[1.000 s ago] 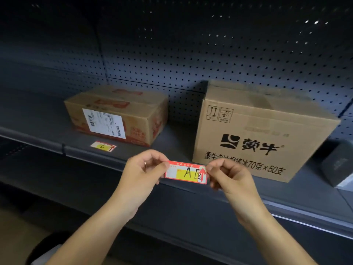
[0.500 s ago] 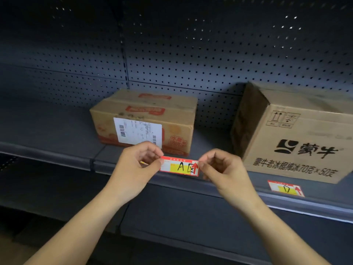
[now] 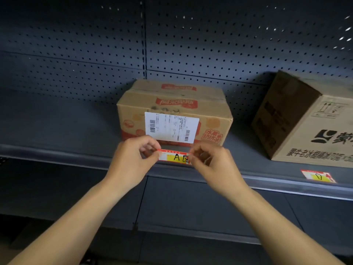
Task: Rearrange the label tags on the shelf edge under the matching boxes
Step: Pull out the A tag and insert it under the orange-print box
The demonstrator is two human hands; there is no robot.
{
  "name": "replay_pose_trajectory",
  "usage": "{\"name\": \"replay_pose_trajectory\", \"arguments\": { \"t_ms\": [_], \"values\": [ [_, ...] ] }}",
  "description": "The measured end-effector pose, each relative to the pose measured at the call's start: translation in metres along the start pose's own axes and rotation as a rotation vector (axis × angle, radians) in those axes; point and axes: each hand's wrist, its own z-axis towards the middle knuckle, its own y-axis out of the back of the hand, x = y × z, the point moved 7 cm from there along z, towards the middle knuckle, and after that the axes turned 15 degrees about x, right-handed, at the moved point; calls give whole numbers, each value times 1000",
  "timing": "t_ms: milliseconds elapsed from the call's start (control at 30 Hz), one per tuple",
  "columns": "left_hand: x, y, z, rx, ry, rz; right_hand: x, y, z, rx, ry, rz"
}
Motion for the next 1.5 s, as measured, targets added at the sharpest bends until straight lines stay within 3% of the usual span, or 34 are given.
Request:
{"name": "replay_pose_trajectory", "arguments": {
  "t_ms": [333, 767, 967, 1500],
  "values": [
    [17, -3, -1, -16, -43, 242, 6, -31, 8, -4, -2, -397],
    [10, -14, -4, 7, -152, 234, -4, -34, -2, -8, -63, -514],
    [13, -22, -5, 8, -190, 456, -4, -40, -3, -19, -72, -594],
    [24, -19, -13, -2, -202, 585, 3, -49, -2, -46, -52, -606]
  ]
}}
